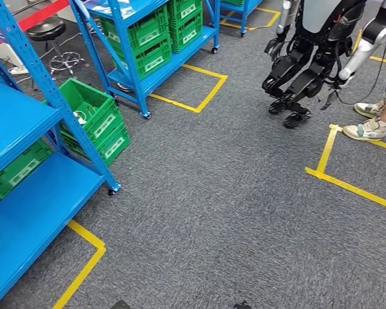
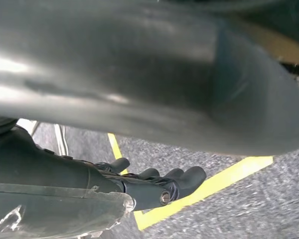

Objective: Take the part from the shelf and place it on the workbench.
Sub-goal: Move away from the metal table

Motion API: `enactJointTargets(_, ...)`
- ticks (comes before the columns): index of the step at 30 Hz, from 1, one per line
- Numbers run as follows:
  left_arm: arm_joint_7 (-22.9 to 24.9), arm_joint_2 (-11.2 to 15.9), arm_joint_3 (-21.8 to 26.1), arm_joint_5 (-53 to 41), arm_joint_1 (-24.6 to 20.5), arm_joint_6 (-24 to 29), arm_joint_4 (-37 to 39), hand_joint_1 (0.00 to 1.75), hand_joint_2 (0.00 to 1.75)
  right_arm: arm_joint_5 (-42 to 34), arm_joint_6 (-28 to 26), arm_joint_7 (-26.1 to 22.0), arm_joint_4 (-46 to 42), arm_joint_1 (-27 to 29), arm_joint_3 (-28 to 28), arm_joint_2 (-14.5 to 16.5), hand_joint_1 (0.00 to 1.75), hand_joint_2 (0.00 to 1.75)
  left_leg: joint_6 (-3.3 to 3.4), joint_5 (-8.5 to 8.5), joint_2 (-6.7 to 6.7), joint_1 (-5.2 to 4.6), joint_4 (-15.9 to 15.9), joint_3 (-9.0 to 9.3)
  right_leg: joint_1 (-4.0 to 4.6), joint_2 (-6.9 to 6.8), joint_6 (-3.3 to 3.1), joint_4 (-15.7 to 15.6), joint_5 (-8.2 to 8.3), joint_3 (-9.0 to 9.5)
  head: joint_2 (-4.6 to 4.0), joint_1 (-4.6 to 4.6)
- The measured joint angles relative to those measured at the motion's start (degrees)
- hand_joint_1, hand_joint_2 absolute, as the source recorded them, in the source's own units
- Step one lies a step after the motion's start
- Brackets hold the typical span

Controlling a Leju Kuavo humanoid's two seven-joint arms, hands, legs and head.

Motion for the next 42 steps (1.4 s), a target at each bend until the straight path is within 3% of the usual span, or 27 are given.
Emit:
enactJointTargets(2, 0.00, -0.08, 0.01, 0.00, -0.14, 0.00, 0.00, 0.00, 0.00, 0.02, 0.00, 0.01, 0.00, 0.19, 0.00, -0.01, 0.00, 0.00, -0.19, -3.30, 1.49, 0.01, 7.45, -3.49, 0.22, -1.77, -0.20, -0.02, -0.03, -0.13, 0.00, -0.19)
enactJointTargets(3, 0.00, -0.10, 0.01, 0.01, -0.10, 0.00, 0.00, 0.00, 0.00, 0.02, -0.01, 0.01, 0.00, 0.23, 0.00, -0.01, 0.00, 0.00, -0.20, -3.63, 1.69, 0.00, 9.38, -4.29, 0.29, -2.61, -0.24, -0.01, -0.07, -0.16, 0.00, -0.20)
enactJointTargets(4, 0.00, -0.10, 0.02, 0.01, -0.02, 0.00, 0.00, 0.00, 0.00, 0.02, -0.01, 0.01, 0.00, 0.20, 0.00, -0.01, 0.00, 0.00, -0.15, -2.89, 1.79, 0.00, 9.20, -4.03, 0.32, -3.39, -0.24, -0.01, -0.10, -0.14, 0.00, -0.20)
enactJointTargets(6, 0.00, -0.10, 0.02, 0.02, 0.06, 0.00, 0.00, 0.00, 0.00, 0.03, -0.01, 0.01, 0.00, 0.07, 0.00, 0.00, 0.00, 0.00, 0.16, 0.52, 2.71, -0.11, 3.61, -0.75, 0.35, -4.70, -0.12, -0.01, -0.20, 0.02, 0.00, -0.21)
enactJointTargets(7, 0.00, -0.10, 0.02, 0.02, -0.05, 0.00, 0.00, 0.00, 0.00, 0.04, -0.01, 0.01, 0.00, 0.04, 0.00, 0.00, 0.00, 0.00, 0.33, 1.93, 4.22, -0.33, -0.27, 1.45, 0.51, -5.33, 0.08, 0.06, -0.34, 0.13, 0.00, -0.25)
enactJointTargets(9, 0.00, -0.12, 0.02, 0.03, -0.41, 0.00, 0.00, 0.00, 0.00, 0.05, -0.01, 0.01, 0.00, 0.03, 0.00, -0.01, 0.00, 0.00, 0.98, 2.98, 6.39, -0.69, -5.25, 4.12, 0.88, -6.53, 0.62, 0.22, -0.69, 0.23, 0.00, -0.25)
enactJointTargets(10, 0.00, -0.13, 0.02, 0.04, -0.50, 0.00, 0.00, 0.00, 0.00, 0.06, 0.00, 0.01, 0.00, 0.00, 0.00, -0.02, 0.00, 0.00, 1.30, 2.91, 6.71, -0.86, -6.34, 4.58, 1.05, -7.23, 0.91, 0.23, -0.85, 0.33, 0.00, -0.20)
enactJointTargets(12, 0.01, -0.16, 0.02, 0.04, -0.30, 0.00, 0.00, 0.00, 0.00, 0.08, 0.01, 0.01, 0.00, -0.18, 0.00, -0.01, 0.00, 0.00, 1.98, 2.91, 5.33, -0.72, -6.59, 4.54, 1.02, -7.92, 1.49, 0.29, -1.20, 0.66, 0.00, -0.06)
enactJointTargets(14, 0.02, -0.13, 0.04, 0.05, -0.12, 0.05, 0.00, 0.00, 0.00, 0.11, 0.01, 0.00, 0.00, -0.25, 0.00, 0.00, 0.00, 0.00, 2.59, 3.12, 3.99, -0.38, -6.75, 4.61, 0.74, -5.33, 2.20, 2.96, -3.11, -0.28, 0.00, 0.19)
enactJointTargets(16, 0.02, -0.14, 0.08, 0.07, -0.24, 0.11, 0.00, 0.00, 0.00, 0.13, -0.01, 0.01, 0.00, -0.04, 0.00, -0.01, 0.00, 0.00, 3.02, 3.26, 2.54, -0.21, -6.76, 4.49, 0.46, -2.04, 2.67, 10.08, -6.78, -3.56, 0.00, 0.58)
enactJointTargets(18, 0.02, -0.24, 0.09, 0.07, -0.22, 0.11, 0.00, 0.00, 0.00, 0.13, -0.01, 0.06, 0.00, 0.19, 0.00, -0.02, 0.00, 0.00, 3.15, 3.32, 0.85, -0.21, -6.74, 4.41, 0.41, -1.19, 2.78, 16.31, -8.83, -6.74, 0.00, 0.78)
enactJointTargets(19, 0.01, -0.25, 0.10, 0.07, -0.12, 0.11, 0.00, 0.00, 0.00, 0.13, -0.01, 0.08, 0.00, 0.22, 0.00, -0.02, 0.00, 0.00, 3.12, 3.36, -0.03, -0.21, -6.72, 4.43, 0.39, -1.05, 2.75, 16.61, -8.20, -7.10, 0.00, 0.84)
enactJointTargets(21, 0.01, -0.26, 0.12, 0.07, 0.00, 0.11, 0.00, 0.00, 0.00, 0.13, -0.01, 0.10, 0.00, 0.17, 0.00, -0.02, 0.00, 0.00, 2.94, 3.42, -1.77, -0.14, -6.69, 4.54, 0.23, -0.22, 2.56, 10.82, -4.14, -4.68, 0.00, 0.86)
enactJointTargets(23, 0.01, -0.26, 0.13, 0.05, -0.11, 0.11, 0.00, 0.00, 0.00, 0.14, -0.01, 0.10, 0.00, 0.14, 0.01, -0.01, 0.00, 0.00, 2.46, 3.49, -3.37, -0.18, -6.54, 4.40, -0.13, 2.47, 2.35, 3.53, -1.16, -1.29, 0.00, 0.90)
enactJointTargets(25, 0.01, -0.25, 0.13, 0.01, -0.12, 0.11, 0.00, 0.00, 0.00, 0.15, -0.01, 0.11, 0.00, 0.11, 0.01, 0.00, 0.00, 0.00, 1.71, 3.74, -4.66, -0.08, -6.49, 3.94, -0.21, 3.93, 1.99, 0.88, -0.78, -0.05, 0.00, 0.92)
enactJointTargets(27, 0.01, -0.19, 0.16, -0.03, 0.15, 0.11, 0.00, 0.00, 0.00, 0.18, -0.02, 0.15, 0.00, 0.05, 0.00, 0.01, 0.00, 0.00, 0.95, 3.94, -5.23, 0.16, -6.56, 3.56, -0.10, 2.79, 1.28, 0.65, -0.56, -0.01, 0.00, 0.91)
enactJointTargets(29, 0.02, -0.10, 0.20, -0.09, 0.28, 0.11, 0.00, 0.00, 0.00, 0.22, -0.04, 0.13, 0.00, 0.01, 0.00, 0.02, 0.00, 0.00, 0.38, 2.53, -2.89, 0.04, -4.67, 2.54, -0.14, 1.41, 0.45, 0.27, -0.27, 0.11, 0.00, 0.53)
enactJointTargets(31, 0.02, -0.12, 0.21, -0.18, 0.03, 0.11, 0.00, 0.00, 0.00, 0.26, -0.04, 0.06, 0.00, 0.13, 0.00, 0.02, 0.00, 0.00, 0.01, -1.05, 0.41, -0.11, 1.68, -0.55, -0.05, -0.26, -0.05, 0.06, -0.22, 0.15, 0.00, 0.07)
enactJointTargets(33, 0.02, -0.20, 0.22, -0.21, -0.12, 0.11, 0.00, 0.00, 0.00, 0.28, -0.04, 0.05, 0.00, 0.27, 0.00, 0.02, 0.00, 0.00, -0.25, -3.72, 1.55, -0.03, 8.55, -3.84, 0.09, -2.13, -0.24, 0.06, -0.33, 0.12, 0.00, 0.00)
enactJointTargets(34, 0.02, -0.22, 0.22, -0.23, -0.07, 0.11, 0.00, 0.00, 0.00, 0.29, -0.05, 0.05, 0.00, 0.26, 0.00, 0.02, 0.00, 0.00, -0.31, -3.58, 1.73, 0.00, 9.67, -4.30, 0.13, -2.97, -0.27, 0.07, -0.39, 0.13, 0.00, -0.01)
enactJointTargets(36, 0.02, -0.20, 0.24, -0.34, 0.05, 0.11, 0.00, 0.00, 0.00, 0.32, -0.05, 0.05, 0.00, 0.11, 0.00, 0.02, 0.00, 0.00, -0.18, -0.45, 2.48, -0.03, 5.34, -1.82, 0.14, -4.45, -0.15, 0.07, -0.53, 0.33, 0.00, -0.03)
enactJointTargets(38, 0.02, -0.16, 0.24, -0.48, -0.13, 0.13, 0.00, 0.00, 0.00, 0.37, -0.04, 0.04, 0.00, 0.02, 0.00, 0.02, 0.00, 0.00, 0.24, 2.60, 5.47, -0.31, -2.31, 2.44, 0.43, -5.75, 0.28, 0.22, -0.88, 0.58, 0.00, -0.14)
enactJointTargets(40, 0.02, -0.18, 0.24, -0.53, -0.44, 0.13, 0.00, 0.00, 0.00, 0.39, -0.03, 0.03, 0.00, -0.02, 0.00, 0.01, 0.00, 0.00, 0.81, 3.22, 7.27, -0.60, -6.02, 4.27, 0.89, -7.05, 0.85, 0.34, -1.23, 0.79, 0.00, -0.13)
enactJointTargets(42, 0.02, -0.20, 0.26, -0.58, -0.43, 0.13, 0.00, 0.00, 0.00, 0.41, -0.04, 0.03, 0.00, -0.20, 0.00, 0.00, 0.00, 0.00, 1.46, 3.21, 5.98, -0.57, -6.39, 4.18, 0.97, -8.21, 1.44, 0.21, -1.46, 1.10, 0.00, 0.03)
